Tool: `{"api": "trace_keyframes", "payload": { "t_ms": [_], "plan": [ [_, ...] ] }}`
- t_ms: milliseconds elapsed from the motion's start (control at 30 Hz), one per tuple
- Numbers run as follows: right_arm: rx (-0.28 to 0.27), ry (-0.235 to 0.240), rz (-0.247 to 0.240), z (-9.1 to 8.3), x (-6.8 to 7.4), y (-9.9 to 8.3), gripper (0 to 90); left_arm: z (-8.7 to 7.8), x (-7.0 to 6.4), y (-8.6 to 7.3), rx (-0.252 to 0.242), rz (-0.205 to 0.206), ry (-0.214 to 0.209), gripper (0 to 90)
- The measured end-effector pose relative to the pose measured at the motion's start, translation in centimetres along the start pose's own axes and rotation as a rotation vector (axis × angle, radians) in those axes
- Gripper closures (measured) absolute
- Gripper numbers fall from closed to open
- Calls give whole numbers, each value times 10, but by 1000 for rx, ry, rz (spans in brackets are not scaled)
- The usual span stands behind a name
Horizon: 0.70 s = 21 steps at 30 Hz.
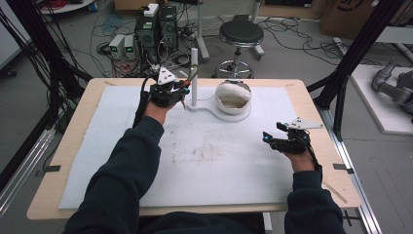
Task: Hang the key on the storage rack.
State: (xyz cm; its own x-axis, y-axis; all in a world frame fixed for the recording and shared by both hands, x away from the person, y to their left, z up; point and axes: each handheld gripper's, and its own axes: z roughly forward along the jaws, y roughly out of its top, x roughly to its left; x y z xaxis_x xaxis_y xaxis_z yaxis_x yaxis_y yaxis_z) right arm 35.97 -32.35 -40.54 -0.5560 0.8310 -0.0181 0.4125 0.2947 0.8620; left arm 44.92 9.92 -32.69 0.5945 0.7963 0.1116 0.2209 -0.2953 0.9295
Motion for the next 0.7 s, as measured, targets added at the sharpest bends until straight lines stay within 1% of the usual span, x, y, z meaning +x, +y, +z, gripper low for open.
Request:
{"api": "trace_keyframes", "payload": {
  "t_ms": [100,167,200,267,333,400,433,467,500,533,567,633,700],
  "plan": [
    [3,1,2,0,0,-1,290,5,1,-2,20,-4,5,716],
    [4,0,2,0,0,-1,290,8,3,-4,39,-15,7,714],
    [3,1,-2,0,0,0,290,9,3,-5,45,-29,10,710],
    [6,2,-6,0,0,0,290,8,4,-8,47,-48,3,692],
    [4,5,-5,0,0,-1,290,6,7,-11,43,-81,-8,667],
    [5,4,-2,0,0,-1,290,3,11,-15,33,-129,-15,569],
    [6,3,-4,0,-1,-1,290,0,14,-18,24,-153,-26,526],
    [6,5,-3,0,0,-1,290,-2,17,-21,12,-170,-40,506],
    [6,4,-1,0,0,-1,290,-4,20,-24,10,-181,-49,484],
    [3,5,-4,0,0,-1,290,-8,24,-28,6,-199,-67,455],
    [2,5,-4,-1,0,-1,290,-11,26,-31,4,-212,-73,421],
    [4,2,-5,0,0,-1,290,-19,32,-37,-19,-235,-79,342],
    [2,4,-10,0,0,-1,290,-28,35,-44,-38,-246,-83,281]
  ]
}}
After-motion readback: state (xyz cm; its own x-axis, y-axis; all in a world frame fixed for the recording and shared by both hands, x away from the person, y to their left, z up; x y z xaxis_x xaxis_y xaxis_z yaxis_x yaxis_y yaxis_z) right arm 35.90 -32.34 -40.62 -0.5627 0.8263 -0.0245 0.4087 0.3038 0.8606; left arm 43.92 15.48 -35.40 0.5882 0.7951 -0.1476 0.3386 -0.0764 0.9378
